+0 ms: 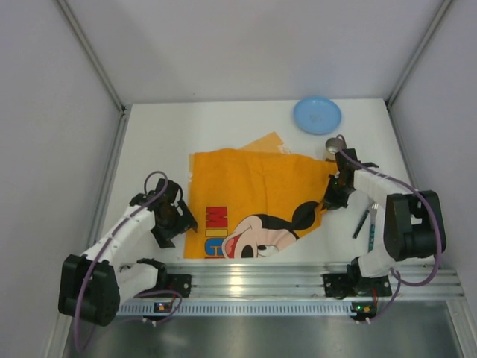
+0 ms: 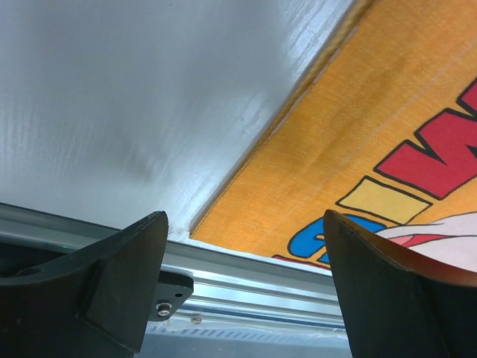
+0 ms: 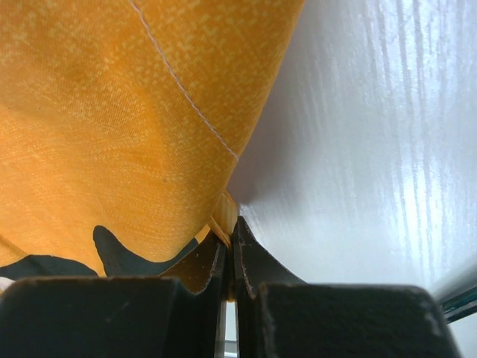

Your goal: Set the dinner table for one person

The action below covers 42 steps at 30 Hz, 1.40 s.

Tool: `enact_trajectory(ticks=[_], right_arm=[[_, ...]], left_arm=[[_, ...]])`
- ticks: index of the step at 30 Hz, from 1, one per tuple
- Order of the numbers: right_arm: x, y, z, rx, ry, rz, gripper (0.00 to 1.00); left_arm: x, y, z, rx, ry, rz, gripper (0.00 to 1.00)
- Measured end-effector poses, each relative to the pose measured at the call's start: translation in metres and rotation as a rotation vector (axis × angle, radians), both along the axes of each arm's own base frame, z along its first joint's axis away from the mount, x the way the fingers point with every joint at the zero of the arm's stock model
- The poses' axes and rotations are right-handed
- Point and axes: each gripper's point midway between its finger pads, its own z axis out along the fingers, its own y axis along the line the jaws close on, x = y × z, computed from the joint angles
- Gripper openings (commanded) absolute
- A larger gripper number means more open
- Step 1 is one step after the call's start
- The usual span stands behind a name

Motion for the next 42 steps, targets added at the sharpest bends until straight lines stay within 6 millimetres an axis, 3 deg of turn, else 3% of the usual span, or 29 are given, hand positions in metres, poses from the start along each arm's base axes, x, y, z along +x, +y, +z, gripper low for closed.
enact_trajectory(ticks=[8, 18, 22, 23, 24, 28, 32, 35, 37, 42], right_arm=[[-0.012, -0.007, -0.006, -0.013, 0.024, -0.001, 0.0], [-0.012, -0.009, -0.006, -0.022, 0.02, 0.01, 0.0], [-0.012, -0.009, -0.006, -0.025, 0.019, 0.017, 0.0], [-0.012, -0.009, -0.006, -0.025, 0.018, 0.018, 0.0], [-0.012, -0.009, -0.006, -0.025, 0.018, 0.02, 0.0], [-0.012, -0.01, -0.006, -0.027, 0.017, 0.031, 0.0], [-0.014, -0.008, -0.004, -0.004, 0.026, 0.041, 0.0], [-0.009, -0.002, 0.012, 0.04, 0.033, 0.039, 0.0], [0.012, 0.005, 0.04, 0.081, -0.018, 0.044, 0.0], [0.101, 0.029, 0.143, 0.198, -0.264, 0.08, 0.0]], left_arm=[[-0.017, -0.011, -0.022, -0.01, 0.099, -0.044, 0.89], [-0.031, -0.033, -0.03, -0.119, 0.124, -0.06, 0.66], [-0.031, -0.045, -0.03, -0.174, 0.128, -0.06, 0.21], [-0.029, -0.048, -0.031, -0.189, 0.125, -0.065, 0.06], [-0.027, -0.051, -0.032, -0.204, 0.124, -0.066, 0.0], [-0.016, -0.064, -0.031, -0.259, 0.09, -0.089, 0.0], [0.005, -0.064, -0.022, -0.224, 0.031, -0.093, 0.0], [0.043, -0.065, 0.013, -0.189, -0.07, -0.092, 0.0], [0.092, -0.071, 0.062, -0.183, -0.205, -0.088, 0.0], [0.211, -0.065, 0.19, -0.197, -0.529, -0.038, 0.0]])
